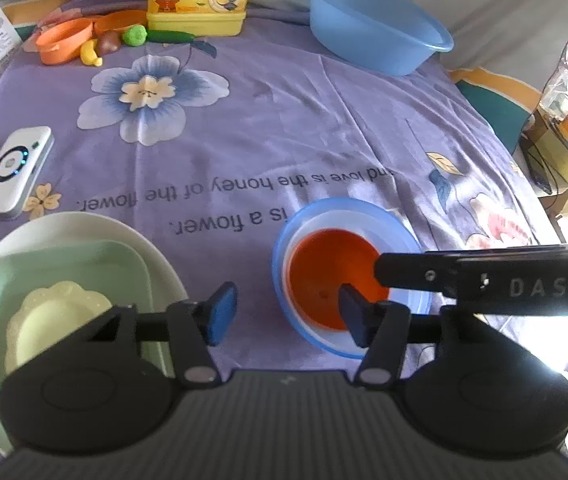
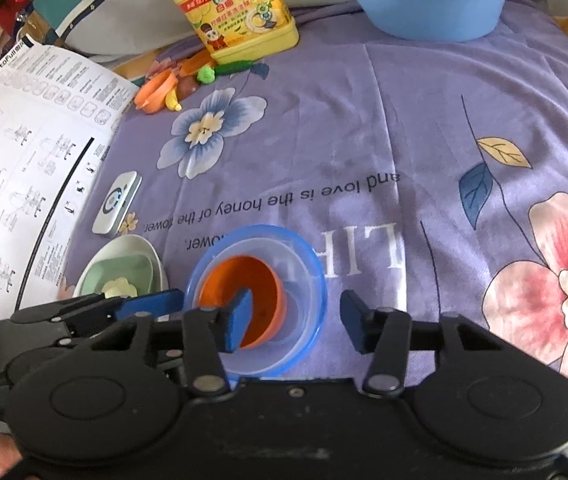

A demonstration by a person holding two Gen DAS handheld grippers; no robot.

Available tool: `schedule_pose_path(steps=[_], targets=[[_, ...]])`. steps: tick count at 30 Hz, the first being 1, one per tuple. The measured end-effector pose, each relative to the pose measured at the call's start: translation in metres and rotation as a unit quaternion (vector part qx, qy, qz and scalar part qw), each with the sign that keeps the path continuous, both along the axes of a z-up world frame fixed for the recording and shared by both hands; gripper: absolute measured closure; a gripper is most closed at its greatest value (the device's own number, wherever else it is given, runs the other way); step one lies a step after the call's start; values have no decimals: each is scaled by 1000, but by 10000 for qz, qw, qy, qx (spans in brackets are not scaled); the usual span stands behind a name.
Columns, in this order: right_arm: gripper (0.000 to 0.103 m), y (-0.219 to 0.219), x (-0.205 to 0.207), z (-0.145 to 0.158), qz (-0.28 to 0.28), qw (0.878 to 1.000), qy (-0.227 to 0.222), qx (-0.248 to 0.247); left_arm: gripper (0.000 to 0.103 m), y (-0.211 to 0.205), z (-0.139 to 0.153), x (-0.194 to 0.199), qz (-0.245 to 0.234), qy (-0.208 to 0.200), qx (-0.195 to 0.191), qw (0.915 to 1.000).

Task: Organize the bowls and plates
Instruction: 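Close the right tool on the blue bowl rim, then lift the nested bowls onto the yellow plate and open the right tool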

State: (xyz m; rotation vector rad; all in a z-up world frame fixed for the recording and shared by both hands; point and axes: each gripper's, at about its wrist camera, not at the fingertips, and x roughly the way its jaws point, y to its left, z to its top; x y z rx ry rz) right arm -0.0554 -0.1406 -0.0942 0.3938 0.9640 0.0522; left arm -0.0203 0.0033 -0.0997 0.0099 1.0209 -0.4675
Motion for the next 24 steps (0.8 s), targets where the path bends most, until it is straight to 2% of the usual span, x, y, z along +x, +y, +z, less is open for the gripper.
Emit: schedule_pose_path(steps=[3, 5, 8, 16, 24], targets=[[62, 3, 2, 0, 30, 10000, 17, -63, 64, -2, -1, 0, -63, 36, -66, 10000], [68, 5, 3, 1, 20, 9999, 11, -156, 71, -3, -1, 0, -90, 53, -96, 9999], [73, 4, 3, 1, -14, 9997, 36, -240, 73, -3, -1, -1, -64, 39, -63, 10000], [73, 23, 12, 12, 200, 9987, 14, -460, 74, 6, 12, -3, 91, -50, 86, 9999], [73, 67, 36, 32, 720, 9963, -127, -461, 74, 53, 35, 1, 621, -193, 137, 9978]])
